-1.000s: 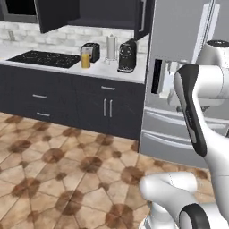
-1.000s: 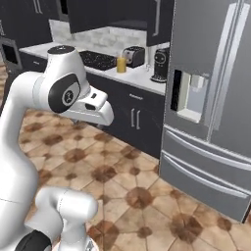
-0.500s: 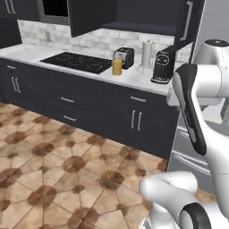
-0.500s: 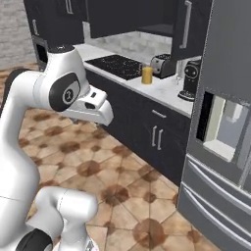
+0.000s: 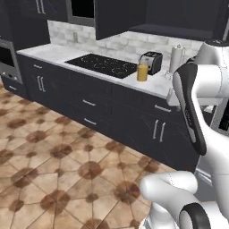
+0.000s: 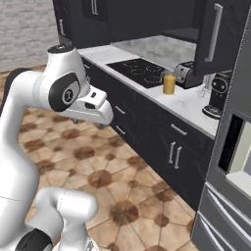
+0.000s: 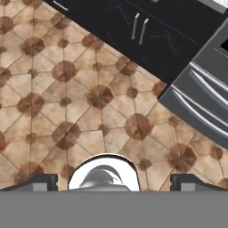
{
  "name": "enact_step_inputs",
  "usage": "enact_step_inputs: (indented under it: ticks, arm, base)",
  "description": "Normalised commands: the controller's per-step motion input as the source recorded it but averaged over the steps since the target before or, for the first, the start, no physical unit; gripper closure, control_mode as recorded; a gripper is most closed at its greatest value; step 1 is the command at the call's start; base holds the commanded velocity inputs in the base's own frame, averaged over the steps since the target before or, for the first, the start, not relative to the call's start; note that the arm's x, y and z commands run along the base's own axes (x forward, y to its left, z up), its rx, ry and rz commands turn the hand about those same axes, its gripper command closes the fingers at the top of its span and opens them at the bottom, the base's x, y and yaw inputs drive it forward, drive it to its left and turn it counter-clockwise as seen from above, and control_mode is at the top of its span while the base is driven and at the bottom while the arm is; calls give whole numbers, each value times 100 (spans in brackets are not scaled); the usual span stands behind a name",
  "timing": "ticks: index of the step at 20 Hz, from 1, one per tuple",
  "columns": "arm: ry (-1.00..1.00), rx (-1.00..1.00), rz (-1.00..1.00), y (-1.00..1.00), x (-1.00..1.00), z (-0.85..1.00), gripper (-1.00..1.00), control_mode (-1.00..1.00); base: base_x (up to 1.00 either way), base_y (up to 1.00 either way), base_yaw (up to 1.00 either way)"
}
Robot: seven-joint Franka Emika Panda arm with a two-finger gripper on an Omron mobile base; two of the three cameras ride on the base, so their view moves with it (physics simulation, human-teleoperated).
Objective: There is a tray on the dining counter. Grab the cup, mug, and pitcher and place them on the tray. The pitcher may be placed next to the tray if it cannot fit the tray.
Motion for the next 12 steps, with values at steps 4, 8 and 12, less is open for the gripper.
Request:
enact_step_inputs:
  ticks: [4,8,12]
  arm:
    - [0,0,0,0,0,0,-100,100]
    - [0,0,0,0,0,0,-100,100]
    - [0,0,0,0,0,0,-100,100]
  base:
    - [47,2,13]
    - [16,25,-19]
    - [12,52,-37]
